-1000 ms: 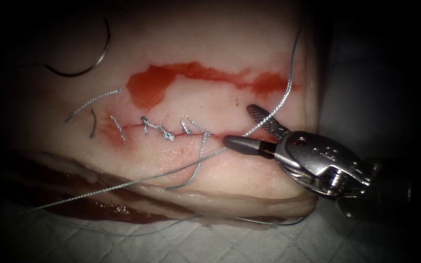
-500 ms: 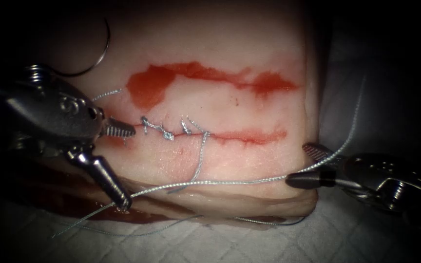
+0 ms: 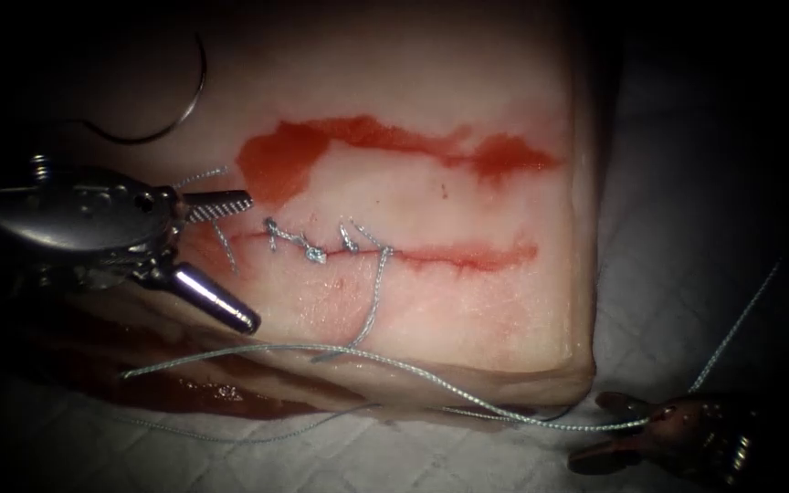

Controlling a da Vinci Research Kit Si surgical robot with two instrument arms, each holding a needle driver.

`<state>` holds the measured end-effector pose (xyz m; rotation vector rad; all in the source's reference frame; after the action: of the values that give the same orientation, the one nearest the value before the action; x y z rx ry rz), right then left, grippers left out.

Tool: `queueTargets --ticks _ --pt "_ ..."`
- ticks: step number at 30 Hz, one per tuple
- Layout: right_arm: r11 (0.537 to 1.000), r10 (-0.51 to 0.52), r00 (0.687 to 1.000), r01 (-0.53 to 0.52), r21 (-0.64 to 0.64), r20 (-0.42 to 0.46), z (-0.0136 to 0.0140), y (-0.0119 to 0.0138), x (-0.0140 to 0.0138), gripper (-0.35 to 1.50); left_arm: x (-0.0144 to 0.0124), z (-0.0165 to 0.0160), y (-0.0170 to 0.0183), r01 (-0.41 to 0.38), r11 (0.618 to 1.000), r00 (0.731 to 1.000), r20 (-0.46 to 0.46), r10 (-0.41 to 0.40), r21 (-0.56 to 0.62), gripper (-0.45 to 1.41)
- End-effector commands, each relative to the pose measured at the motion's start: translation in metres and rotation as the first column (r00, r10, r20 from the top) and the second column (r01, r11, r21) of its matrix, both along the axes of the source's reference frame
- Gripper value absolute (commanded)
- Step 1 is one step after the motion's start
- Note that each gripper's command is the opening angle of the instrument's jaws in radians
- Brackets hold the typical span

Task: Wound Closure
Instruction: Grab the tail end of the thread using the left tool

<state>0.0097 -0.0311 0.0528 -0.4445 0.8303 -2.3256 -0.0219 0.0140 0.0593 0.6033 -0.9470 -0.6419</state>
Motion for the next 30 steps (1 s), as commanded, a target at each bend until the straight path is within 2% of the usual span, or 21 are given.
queueTargets --ticks 1,2,5,7,9,10,12,14,16,17,18,19,20,22,23,24,25,27,28,29,30 --pt "0.999 -0.027 1.0 0.027 0.025 -0.006 0.0003 -0.0011 0.0011 1.26 -0.0006 0.0005 0.0001 -0.002 1.0 1.0 0.001 0.002 -0.005 0.78" --pt "0.994 -0.081 0.996 0.083 0.069 -0.026 -0.0001 -0.0021 0.0015 1.26 -0.0001 0.0013 0.0 0.023 1.0 1.0 -0.014 -0.023 -0.006 0.78" --pt "0.987 -0.107 0.991 0.116 0.111 -0.081 -0.0011 -0.0025 0.0028 1.26 0.0002 0.0024 -0.0002 0.039 0.999 0.999 -0.031 -0.039 -0.008 0.81" --pt "0.977 0.018 0.983 0.022 0.212 -0.185 -0.0023 -0.0021 0.0041 1.25 0.0003 0.0031 -0.0005 0.048 0.999 0.998 -0.039 -0.049 -0.013 0.81" --pt "0.968 0.064 0.98 -0.015 0.25 -0.19 -0.0026 -0.0021 0.0042 1.25 0.0003 0.0033 -0.0006 0.053 0.999 0.998 -0.041 -0.054 -0.01 0.81" --pt "0.933 0.163 0.957 -0.07 0.352 -0.24 -0.0034 -0.0024 0.0046 1.26 0.0002 0.0034 -0.0006 0.058 0.998 0.997 -0.045 -0.059 -0.013 0.83" --pt "0.882 0.228 0.946 -0.1 0.46 -0.231 -0.0042 -0.003 0.0048 1.25 0.0001 0.0034 -0.0007 0.059 0.998 0.997 -0.044 -0.059 -0.004 0.83" --pt "0.86 0.236 0.939 -0.083 0.503 -0.249 -0.0047 -0.0035 0.0051 1.25 0.0001 0.0034 -0.0008 0.058 0.998 0.997 -0.043 -0.058 -0.003 0.83" --pt "0.825 0.223 0.922 -0.006 0.565 -0.316 -0.0056 -0.004 0.0059 1.21 0.0 0.0033 -0.0008 0.061 0.998 0.997 -0.044 -0.06 0.004 0.83" --pt "0.782 0.265 0.858 0.075 0.619 -0.439 -0.007 -0.0039 0.0079 1.21 -0.0001 0.0033 -0.0009 0.062 0.998 0.997 -0.044 -0.062 0.01 0.83" --pt "0.76 0.328 0.799 0.094 0.643 -0.504 -0.0079 -0.0032 0.0093 1.33 -0.0001 0.0034 -0.0008 0.062 0.998 0.997 -0.044 -0.062 0.01 0.83" --pt "0.749 0.367 0.761 0.099 0.655 -0.535 -0.0082 -0.0026 0.0101 1.38 -0.0001 0.0034 -0.0008 0.062 0.998 0.997 -0.044 -0.062 0.01 0.83" --pt "0.735 0.439 0.702 0.077 0.673 -0.56 -0.0086 -0.0017 0.0111 1.4 0.0 0.0034 -0.0009 0.062 0.998 0.997 -0.044 -0.062 0.009 0.84" --pt "0.684 0.577 0.614 -0.003 0.729 -0.539 -0.0091 0.0005 0.0124 1.41 0.0001 0.0034 -0.001 0.061 0.998 0.997 -0.043 -0.061 0.008 0.84" --pt "0.654 0.629 0.589 -0.048 0.755 -0.507 -0.0093 0.0016 0.0128 1.41 0.0001 0.0034 -0.0009 0.06 0.998 0.997 -0.043 -0.06 0.009 0.84" --pt "0.621 0.699 0.545 -0.144 0.77 -0.462 -0.0097 0.0042 0.0133 1.43 0.0002 0.0034 -0.0009 0.059 0.998 0.997 -0.042 -0.059 0.01 0.84" --pt "0.616 0.73 0.509 -0.204 0.761 -0.455 -0.0099 0.006 0.0133 1.43 0.0003 0.0033 -0.0008 0.059 0.998 0.997 -0.041 -0.058 0.011 0.84" --pt "0.605 0.765 0.452 -0.258 0.753 -0.459 -0.0099 0.0087 0.0131 1.43 0.0003 0.0033 -0.0008 0.061 0.998 0.997 -0.042 -0.061 0.017 0.84" --pt "0.605 0.765 0.452 -0.258 0.753 -0.459 -0.0099 0.0087 0.0131 1.43 0.0003 0.0033 -0.0008 0.061 0.998 0.997 -0.042 -0.061 0.017 0.84" --pt "0.56 0.82 0.362 -0.349 0.751 -0.443 -0.0098 0.0114 0.0124 1.43 0.0003 0.0033 -0.0008 0.062 0.998 0.997 -0.042 -0.061 0.017 0.84" --pt "0.535 0.841 0.325 -0.38 0.755 -0.432 -0.0097 0.0125 0.012 1.43 0.0003 0.0033 -0.0008 0.065 0.998 0.997 -0.043 -0.064 0.022 0.84"
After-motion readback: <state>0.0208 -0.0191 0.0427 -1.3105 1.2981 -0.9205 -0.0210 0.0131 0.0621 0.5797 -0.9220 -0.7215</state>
